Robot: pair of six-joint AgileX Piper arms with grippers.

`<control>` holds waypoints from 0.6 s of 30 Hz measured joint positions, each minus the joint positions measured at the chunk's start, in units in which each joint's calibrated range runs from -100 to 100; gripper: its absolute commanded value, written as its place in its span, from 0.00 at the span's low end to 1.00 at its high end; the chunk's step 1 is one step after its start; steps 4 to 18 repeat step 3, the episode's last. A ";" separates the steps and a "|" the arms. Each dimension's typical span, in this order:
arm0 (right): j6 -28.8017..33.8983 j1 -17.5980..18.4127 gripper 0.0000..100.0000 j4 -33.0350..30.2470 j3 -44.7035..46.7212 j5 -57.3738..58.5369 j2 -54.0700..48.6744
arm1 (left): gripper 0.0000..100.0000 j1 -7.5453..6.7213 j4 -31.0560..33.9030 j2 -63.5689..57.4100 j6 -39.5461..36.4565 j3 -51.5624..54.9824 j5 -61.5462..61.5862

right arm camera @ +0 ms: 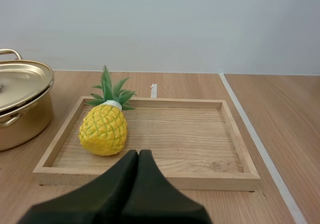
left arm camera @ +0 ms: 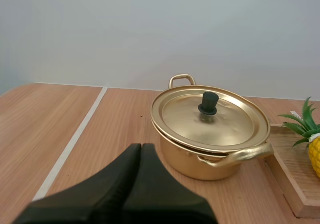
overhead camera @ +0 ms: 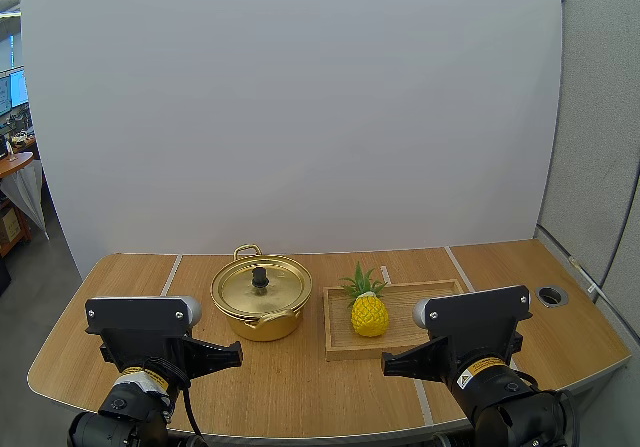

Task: Open the pot, put the grape inside, and close it

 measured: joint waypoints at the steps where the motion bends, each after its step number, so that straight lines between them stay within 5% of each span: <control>1: 0.00 0.00 0.00 0.00 0.00 0.00 0.00 | 0.00 0.00 0.00 0.00 0.00 0.00 0.00; 18: 0.00 0.00 0.00 0.00 0.00 0.00 0.00 | 0.00 0.00 0.00 0.00 0.00 0.00 0.00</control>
